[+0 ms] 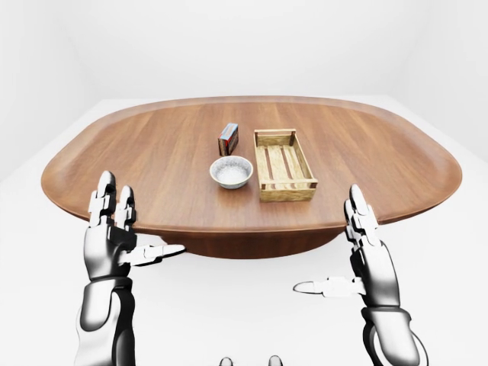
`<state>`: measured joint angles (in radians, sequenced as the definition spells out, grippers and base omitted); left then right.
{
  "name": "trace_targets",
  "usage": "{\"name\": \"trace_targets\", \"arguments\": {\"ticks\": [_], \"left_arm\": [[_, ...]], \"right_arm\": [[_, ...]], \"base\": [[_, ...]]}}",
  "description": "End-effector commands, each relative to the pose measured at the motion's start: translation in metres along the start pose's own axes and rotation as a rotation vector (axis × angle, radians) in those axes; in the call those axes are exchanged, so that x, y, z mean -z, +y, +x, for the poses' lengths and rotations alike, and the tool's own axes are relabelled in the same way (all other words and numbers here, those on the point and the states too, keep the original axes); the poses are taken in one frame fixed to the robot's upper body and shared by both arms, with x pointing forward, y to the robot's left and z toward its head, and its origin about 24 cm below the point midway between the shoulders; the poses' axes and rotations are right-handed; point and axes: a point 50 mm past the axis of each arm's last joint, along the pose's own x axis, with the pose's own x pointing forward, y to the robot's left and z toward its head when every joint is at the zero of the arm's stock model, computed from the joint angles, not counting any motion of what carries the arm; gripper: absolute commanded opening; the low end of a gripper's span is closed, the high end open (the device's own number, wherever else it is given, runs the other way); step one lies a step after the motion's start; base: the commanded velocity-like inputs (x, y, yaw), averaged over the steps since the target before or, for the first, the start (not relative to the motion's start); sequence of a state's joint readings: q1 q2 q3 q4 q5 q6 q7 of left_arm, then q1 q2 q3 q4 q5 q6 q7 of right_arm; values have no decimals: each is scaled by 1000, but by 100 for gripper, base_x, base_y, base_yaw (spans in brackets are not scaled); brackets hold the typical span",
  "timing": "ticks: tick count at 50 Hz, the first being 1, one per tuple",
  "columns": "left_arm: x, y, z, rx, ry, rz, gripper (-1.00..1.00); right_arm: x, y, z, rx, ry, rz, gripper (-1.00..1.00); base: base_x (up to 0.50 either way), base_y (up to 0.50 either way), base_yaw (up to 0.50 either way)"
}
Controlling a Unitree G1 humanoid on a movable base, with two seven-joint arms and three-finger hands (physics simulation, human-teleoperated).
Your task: Pick up the bowl on the left and put it in the tray.
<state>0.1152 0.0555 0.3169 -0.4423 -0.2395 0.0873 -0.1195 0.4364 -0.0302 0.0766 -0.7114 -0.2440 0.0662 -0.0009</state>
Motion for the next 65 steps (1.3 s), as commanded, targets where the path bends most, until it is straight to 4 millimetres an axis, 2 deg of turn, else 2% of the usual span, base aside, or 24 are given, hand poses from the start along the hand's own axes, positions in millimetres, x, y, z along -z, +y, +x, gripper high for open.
{"name": "trace_targets", "arguments": {"ticks": [1,23,49,57,65], "left_arm": [[19,-5,-1,3,80,2,100],[19,-6,0,4,80,9,100],[20,-10,0,12,84,15,100],[22,-9,0,10,93,13,100],[24,-13,1,19,99,16,100]], "right_arm": [[2,4,0,-8,1,4,100],[4,7,2,-34,-17,48,100],[8,-2,8,19,14,36,100],[9,-7,7,51,8,55,100],[12,-1,5,16,21,47,100]], "base": [[0,50,0],[7,49,0],[49,2,0],[0,0,0],[-11,0,-9]]}}
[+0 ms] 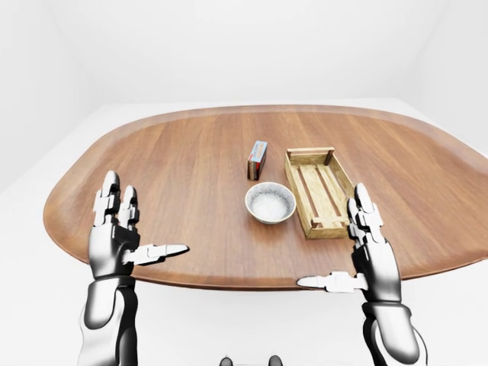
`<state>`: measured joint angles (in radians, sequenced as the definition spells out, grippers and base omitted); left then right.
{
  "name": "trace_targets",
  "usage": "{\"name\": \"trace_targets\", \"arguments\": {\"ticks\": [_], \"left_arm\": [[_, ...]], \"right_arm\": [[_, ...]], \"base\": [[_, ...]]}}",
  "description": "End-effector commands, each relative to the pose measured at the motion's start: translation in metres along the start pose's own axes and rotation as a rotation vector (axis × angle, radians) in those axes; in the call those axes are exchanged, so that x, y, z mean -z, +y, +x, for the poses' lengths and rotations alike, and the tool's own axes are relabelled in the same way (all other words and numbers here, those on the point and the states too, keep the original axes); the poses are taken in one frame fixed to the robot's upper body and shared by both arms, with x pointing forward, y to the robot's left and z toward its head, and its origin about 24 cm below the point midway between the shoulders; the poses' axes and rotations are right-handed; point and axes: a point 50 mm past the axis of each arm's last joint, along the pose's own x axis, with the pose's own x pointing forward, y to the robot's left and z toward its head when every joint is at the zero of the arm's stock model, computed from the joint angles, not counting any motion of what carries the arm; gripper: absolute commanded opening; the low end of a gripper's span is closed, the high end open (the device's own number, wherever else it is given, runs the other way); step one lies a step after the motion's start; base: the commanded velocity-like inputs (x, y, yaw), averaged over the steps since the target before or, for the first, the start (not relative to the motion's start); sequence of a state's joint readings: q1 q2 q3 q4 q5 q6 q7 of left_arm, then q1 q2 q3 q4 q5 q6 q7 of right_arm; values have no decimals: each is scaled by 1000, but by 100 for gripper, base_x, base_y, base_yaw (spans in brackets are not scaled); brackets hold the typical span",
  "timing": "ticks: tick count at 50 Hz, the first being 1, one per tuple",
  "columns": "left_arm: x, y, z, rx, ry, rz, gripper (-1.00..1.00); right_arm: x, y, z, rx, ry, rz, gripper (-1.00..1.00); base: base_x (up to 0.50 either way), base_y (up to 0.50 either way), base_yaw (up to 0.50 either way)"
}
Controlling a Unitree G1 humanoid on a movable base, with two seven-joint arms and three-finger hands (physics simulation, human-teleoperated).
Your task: Pick up the bowl on the left and put it in the tray.
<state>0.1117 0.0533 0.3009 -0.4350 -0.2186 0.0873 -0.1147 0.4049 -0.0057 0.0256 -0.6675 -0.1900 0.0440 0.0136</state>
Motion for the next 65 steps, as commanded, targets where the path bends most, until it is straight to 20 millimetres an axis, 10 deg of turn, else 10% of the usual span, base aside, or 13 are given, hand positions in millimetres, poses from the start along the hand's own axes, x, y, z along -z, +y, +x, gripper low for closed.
{"name": "trace_targets", "arguments": {"ticks": [1,18,65], "left_arm": [[22,-10,0,14,91,4,100],[19,-7,-1,10,77,-1,100],[14,-8,-4,19,62,0,100]], "right_arm": [[6,4,0,-9,20,0,100],[4,9,-1,-30,-3,-12,100],[10,20,-4,-50,41,-37,100]], "base": [[-36,1,-47],[-14,1,-18],[40,-4,0]]}}
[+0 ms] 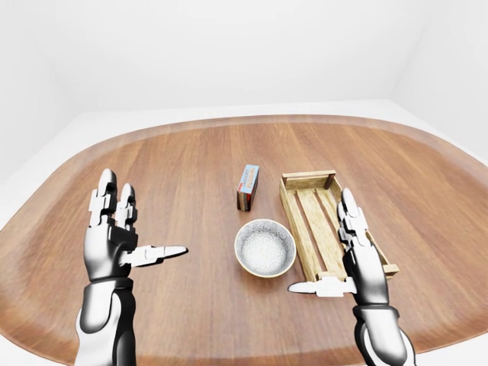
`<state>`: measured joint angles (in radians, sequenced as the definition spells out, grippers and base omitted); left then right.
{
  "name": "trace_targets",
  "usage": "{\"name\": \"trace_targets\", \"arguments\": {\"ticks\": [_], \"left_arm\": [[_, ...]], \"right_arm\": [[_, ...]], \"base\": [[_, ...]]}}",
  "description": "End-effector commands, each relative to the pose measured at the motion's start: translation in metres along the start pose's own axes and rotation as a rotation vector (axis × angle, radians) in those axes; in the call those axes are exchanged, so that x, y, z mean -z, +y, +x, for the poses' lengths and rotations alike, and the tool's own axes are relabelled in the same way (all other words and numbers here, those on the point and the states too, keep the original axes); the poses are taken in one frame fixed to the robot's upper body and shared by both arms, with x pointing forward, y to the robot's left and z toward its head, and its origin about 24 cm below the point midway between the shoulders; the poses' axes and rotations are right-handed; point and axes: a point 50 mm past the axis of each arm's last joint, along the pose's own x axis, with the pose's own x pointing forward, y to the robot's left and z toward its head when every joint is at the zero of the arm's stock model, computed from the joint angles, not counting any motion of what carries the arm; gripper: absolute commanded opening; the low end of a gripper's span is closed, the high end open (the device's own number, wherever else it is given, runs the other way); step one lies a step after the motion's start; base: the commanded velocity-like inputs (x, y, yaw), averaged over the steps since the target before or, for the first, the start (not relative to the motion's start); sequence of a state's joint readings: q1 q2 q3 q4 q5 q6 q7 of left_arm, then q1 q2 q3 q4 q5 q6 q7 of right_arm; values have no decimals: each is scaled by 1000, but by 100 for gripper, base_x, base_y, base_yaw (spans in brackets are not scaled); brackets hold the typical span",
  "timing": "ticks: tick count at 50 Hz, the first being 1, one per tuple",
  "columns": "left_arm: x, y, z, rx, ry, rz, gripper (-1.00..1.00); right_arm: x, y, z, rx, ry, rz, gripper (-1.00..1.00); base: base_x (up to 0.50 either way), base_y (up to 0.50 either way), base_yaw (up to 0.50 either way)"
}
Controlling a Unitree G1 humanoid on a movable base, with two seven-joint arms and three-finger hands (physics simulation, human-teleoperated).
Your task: Pick up the bowl on the left and put it in the tray.
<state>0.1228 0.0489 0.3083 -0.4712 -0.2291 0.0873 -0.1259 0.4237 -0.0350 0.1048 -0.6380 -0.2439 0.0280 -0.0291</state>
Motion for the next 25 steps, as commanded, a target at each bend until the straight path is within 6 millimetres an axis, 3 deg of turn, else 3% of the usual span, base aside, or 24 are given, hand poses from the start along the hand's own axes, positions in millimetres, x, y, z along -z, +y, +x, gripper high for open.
{"name": "trace_targets", "arguments": {"ticks": [1,9,25], "left_arm": [[22,-8,-2,12,93,6,100],[22,-7,-1,14,91,1,100],[24,-11,0,27,99,3,100]], "right_arm": [[6,8,1,-10,27,-1,100],[15,23,6,-74,67,-107,100],[13,68,23,-323,-55,-543,100]], "base": [[0,0,0],[0,0,0],[0,0,0]]}}
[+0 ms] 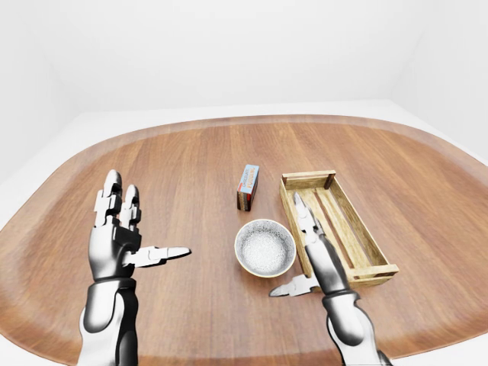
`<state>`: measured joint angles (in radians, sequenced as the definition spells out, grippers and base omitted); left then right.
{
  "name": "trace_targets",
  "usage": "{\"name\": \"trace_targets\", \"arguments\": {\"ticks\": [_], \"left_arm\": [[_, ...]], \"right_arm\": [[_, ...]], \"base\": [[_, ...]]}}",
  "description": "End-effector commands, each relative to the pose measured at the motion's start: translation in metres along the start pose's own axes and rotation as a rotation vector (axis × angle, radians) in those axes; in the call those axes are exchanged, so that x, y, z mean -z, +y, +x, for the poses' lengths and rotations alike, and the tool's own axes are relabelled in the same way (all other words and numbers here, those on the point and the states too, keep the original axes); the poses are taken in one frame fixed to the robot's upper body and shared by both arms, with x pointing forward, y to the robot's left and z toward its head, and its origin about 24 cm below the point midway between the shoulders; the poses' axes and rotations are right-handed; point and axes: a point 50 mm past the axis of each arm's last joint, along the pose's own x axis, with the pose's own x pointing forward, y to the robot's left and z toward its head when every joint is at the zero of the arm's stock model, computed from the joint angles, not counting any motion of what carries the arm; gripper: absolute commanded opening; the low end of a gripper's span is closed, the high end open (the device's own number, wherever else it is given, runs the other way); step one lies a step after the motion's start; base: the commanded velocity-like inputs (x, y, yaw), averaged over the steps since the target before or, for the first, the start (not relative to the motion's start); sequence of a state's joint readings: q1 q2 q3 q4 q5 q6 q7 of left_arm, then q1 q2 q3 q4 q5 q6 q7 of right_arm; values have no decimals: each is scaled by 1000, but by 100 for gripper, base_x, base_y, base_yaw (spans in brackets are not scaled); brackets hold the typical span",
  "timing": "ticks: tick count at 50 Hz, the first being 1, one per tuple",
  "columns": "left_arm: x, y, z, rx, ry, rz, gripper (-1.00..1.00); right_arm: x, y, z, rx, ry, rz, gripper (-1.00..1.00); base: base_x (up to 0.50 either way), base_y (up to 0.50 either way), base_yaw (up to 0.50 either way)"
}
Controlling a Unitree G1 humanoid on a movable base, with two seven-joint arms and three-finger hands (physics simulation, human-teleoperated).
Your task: Pick up the bowl on the left and put it in the tray.
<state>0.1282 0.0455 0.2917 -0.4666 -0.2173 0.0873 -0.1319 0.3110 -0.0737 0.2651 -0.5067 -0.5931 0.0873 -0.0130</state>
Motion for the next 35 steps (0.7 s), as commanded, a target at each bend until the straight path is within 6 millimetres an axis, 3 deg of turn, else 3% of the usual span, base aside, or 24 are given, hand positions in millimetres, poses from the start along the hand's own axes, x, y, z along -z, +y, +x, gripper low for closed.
{"name": "trace_targets", "arguments": {"ticks": [1,8,16,35], "left_arm": [[21,-7,1,11,86,-2,100],[18,-7,0,9,75,-2,100],[20,-9,0,14,81,-1,100],[21,-8,0,13,85,-2,100]], "right_arm": [[-8,28,15,-144,-60,-257,100],[-15,41,19,-212,-93,-369,100],[9,65,23,-285,-28,-527,100],[37,75,21,-311,40,-676,100]], "base": [[0,0,0],[0,0,0],[0,0,0],[0,0,0]]}}
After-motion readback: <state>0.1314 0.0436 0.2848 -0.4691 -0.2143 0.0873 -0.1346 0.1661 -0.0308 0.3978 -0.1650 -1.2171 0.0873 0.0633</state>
